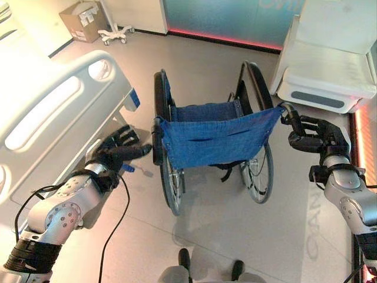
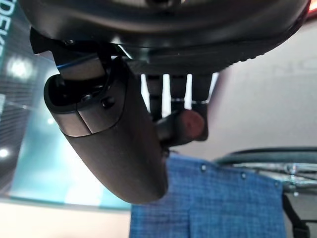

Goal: Push the wheelchair next to the bed

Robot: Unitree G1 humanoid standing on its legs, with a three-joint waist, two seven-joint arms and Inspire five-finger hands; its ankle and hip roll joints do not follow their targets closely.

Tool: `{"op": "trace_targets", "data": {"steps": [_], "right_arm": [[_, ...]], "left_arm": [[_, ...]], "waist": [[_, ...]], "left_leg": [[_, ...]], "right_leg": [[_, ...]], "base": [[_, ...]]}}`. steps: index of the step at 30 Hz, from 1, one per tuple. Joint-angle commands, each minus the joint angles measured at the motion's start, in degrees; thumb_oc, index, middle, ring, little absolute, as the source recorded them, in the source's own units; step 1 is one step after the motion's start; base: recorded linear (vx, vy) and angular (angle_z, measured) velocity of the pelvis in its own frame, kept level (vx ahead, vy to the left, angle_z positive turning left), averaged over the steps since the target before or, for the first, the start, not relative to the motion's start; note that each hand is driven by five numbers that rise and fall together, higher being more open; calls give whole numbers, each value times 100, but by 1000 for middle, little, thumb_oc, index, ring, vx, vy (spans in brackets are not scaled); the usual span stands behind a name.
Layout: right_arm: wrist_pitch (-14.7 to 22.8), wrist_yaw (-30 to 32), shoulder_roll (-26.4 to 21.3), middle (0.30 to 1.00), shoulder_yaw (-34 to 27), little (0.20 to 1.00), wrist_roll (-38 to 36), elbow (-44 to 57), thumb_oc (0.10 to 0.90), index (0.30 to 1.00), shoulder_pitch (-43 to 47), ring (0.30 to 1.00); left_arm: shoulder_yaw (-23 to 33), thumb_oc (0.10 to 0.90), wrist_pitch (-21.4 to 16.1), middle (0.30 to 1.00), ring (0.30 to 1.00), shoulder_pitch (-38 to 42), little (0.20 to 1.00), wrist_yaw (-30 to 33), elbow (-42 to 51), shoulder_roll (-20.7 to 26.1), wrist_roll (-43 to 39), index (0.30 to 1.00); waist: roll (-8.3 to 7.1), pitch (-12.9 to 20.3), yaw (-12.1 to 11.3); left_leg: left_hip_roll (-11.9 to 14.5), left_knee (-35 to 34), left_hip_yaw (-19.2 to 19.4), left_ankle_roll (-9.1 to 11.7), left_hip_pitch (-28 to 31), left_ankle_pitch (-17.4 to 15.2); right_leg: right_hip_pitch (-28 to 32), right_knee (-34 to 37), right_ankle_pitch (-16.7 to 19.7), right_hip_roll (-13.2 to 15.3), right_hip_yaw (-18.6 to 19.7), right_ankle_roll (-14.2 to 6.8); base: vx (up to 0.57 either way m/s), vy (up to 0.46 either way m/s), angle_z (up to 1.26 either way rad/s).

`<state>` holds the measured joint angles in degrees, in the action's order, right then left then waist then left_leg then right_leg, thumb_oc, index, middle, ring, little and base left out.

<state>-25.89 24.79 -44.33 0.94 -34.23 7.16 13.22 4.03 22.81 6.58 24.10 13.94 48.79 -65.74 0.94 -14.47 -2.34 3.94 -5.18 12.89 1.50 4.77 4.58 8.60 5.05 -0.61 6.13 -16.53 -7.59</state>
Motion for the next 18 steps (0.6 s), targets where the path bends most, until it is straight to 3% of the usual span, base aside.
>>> {"op": "trace_targets", "data": {"steps": [1,4,9,15,17,18], "right_arm": [[376,-200,-464,300,307,300,137,812,400,300,479,300],[388,-205,-408,300,355,300,160,744,400,300,536,300],[381,-148,-377,300,429,300,159,728,400,300,605,300],[375,-113,-366,300,426,300,162,812,400,300,551,300],[359,-71,-374,300,429,300,151,870,400,300,532,300],[357,-67,-375,300,428,300,151,875,400,300,528,300]], "left_arm": [[861,800,-1254,900,900,768,900,384,592,164,-167,900],[1000,800,-1623,900,900,782,900,585,578,49,-627,900],[958,800,-1793,900,900,806,900,547,713,-72,-972,900],[835,800,-1329,900,900,742,900,534,861,-130,-1093,900],[751,800,-876,900,900,673,900,639,863,-163,-908,900],[748,800,-829,900,900,664,900,657,867,-166,-896,900]], "waist": [[-39,499,139],[-38,518,116],[-34,517,106],[-36,518,106],[-35,510,104],[-34,511,103]], "left_leg": [[51,18,118,312,386,-613],[52,18,108,321,380,-606],[50,18,91,331,378,-602],[40,18,88,333,397,-614],[39,18,87,328,400,-613],[38,18,86,327,401,-614]], "right_leg": [[-48,-5,-81,-84,21,58],[-42,-5,-89,-74,-9,67],[-29,-5,-91,-66,-36,73],[-17,-5,-87,-68,-43,59],[-19,-5,-80,-73,-41,51],[-19,-5,-79,-73,-41,50]], "base": [[0,0,0],[0,0,0],[-1,0,1],[-1,1,1],[0,0,0],[0,0,0]]}}
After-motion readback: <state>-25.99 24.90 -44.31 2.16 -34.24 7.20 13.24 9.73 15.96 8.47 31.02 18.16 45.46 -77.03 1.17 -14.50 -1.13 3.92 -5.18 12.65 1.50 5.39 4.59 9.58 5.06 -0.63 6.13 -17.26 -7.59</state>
